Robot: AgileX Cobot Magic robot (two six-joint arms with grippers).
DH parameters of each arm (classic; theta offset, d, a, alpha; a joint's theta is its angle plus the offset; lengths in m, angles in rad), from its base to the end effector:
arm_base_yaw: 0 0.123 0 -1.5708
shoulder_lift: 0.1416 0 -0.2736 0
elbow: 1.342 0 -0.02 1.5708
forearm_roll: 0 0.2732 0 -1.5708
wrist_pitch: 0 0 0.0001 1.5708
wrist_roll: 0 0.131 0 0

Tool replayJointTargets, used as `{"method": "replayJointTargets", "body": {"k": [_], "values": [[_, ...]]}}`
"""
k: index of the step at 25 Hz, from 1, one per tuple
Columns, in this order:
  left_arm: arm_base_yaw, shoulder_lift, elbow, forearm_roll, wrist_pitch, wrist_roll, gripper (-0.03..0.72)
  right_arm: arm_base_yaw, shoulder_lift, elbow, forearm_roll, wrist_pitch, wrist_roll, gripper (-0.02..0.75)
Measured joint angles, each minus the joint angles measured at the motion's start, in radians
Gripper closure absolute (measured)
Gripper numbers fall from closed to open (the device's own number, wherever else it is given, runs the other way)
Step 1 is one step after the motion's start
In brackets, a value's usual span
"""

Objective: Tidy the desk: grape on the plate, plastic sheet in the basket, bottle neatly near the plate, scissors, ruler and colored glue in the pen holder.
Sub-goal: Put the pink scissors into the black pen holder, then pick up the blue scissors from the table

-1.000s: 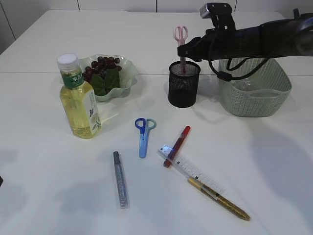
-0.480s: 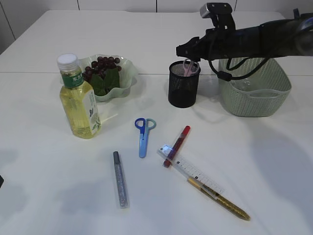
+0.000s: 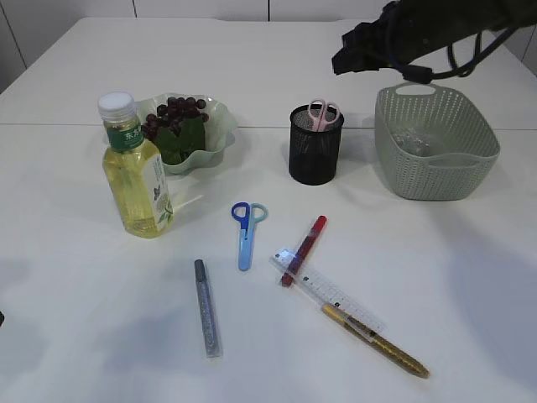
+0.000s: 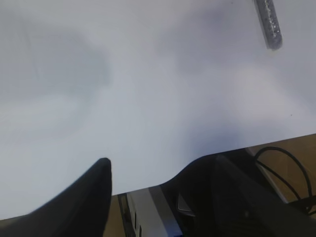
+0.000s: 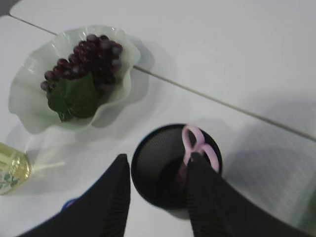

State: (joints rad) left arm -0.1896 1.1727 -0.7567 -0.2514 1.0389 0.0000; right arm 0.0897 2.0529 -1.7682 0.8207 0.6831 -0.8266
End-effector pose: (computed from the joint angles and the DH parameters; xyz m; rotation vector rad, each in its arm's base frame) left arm 0.2138 -0.0696 0.1934 0.1230 2.9375 -0.3657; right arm 0.5126 0.1069 0.2358 -0.4953 2.1758 0.5206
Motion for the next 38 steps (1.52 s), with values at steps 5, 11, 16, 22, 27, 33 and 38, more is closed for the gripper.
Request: {"method": "replayJointTargets", "body": {"k": [5, 11, 16, 22, 27, 33, 38], "values": [[0.0, 0.0, 0.0, -0.001, 0.015, 0.0, 0.219, 0.028, -0.113, 0.0, -0.368, 0.151, 0.368, 0.423], [0.0, 0.0, 0.0, -0.005, 0.015, 0.0, 0.219, 0.085, -0.199, 0.0, -0.51, 0.319, 0.642, 0.423], [0.0, 0.0, 0.0, -0.014, 0.008, 0.0, 0.219, 0.168, -0.221, 0.0, -0.595, 0.431, 0.759, 0.423], [0.016, 0.0, 0.0, -0.015, -0.063, 0.0, 0.219, 0.234, -0.223, 0.0, -0.692, 0.524, 0.876, 0.423], [0.005, 0.0, 0.0, -0.015, -0.081, 0.0, 0.219, 0.263, -0.225, 0.0, -0.708, 0.538, 1.011, 0.423], [0.005, 0.0, 0.0, -0.015, -0.081, 0.0, 0.219, 0.339, -0.225, -0.053, -0.719, 0.535, 1.067, 0.423], [0.005, 0.0, 0.0, -0.015, -0.081, 0.0, 0.219, 0.365, -0.185, -0.125, -0.73, 0.539, 1.116, 0.424]]}}
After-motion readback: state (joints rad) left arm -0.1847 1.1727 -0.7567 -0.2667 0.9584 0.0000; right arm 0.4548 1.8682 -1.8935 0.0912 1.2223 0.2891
